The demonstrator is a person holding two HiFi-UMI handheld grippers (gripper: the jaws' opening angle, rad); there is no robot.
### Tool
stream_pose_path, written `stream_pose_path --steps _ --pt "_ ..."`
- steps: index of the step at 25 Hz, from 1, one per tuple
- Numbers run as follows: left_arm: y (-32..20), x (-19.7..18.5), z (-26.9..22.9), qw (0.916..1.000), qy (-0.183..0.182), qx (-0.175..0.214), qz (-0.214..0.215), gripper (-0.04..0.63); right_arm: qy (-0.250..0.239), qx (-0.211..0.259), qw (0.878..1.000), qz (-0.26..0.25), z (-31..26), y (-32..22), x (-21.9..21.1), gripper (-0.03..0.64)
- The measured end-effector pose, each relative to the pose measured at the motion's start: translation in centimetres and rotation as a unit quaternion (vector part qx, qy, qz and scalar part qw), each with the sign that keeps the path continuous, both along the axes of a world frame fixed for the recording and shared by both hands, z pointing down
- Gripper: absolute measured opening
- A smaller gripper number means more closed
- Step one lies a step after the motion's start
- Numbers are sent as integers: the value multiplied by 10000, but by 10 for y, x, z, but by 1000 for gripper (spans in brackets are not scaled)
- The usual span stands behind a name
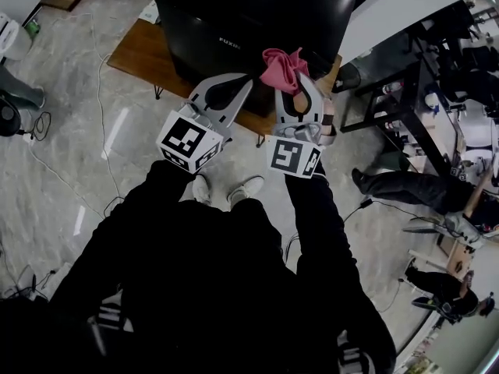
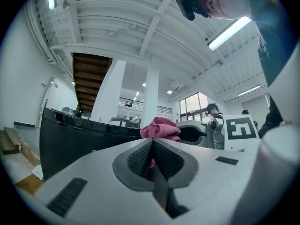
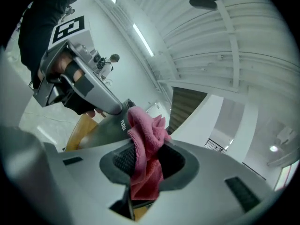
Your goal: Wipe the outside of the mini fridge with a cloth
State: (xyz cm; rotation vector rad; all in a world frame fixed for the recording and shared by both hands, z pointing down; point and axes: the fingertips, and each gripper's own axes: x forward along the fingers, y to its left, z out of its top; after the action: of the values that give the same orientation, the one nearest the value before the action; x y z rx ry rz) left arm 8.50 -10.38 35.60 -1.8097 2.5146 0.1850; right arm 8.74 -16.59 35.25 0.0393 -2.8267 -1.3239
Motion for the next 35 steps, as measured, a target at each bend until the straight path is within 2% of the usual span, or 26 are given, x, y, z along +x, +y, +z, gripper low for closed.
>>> stream_pose_path --steps 8,13,19,23,29,35 --pt "-6 -20 22 9998 185 -85 -63 6 -77 349 9993 77 20 -2 -19 103" --pt "-14 -21 41 9997 224 -50 -1 6 252 235 9993 162 52 -12 -18 103" --pt "-19 -26 79 9985 404 -348 70 6 580 94 9980 232 91 -18 -24 103" --pt "-14 -21 123 9978 362 -547 77 6 903 88 9955 271 137 -7 -21 103" --pt "-24 -29 175 9950 661 -750 17 6 1528 -82 9877 336 207 -14 -23 103" --pt "-19 -36 228 9900 977 -1022 -1 6 1857 -59 9817 426 267 -8 -26 103"
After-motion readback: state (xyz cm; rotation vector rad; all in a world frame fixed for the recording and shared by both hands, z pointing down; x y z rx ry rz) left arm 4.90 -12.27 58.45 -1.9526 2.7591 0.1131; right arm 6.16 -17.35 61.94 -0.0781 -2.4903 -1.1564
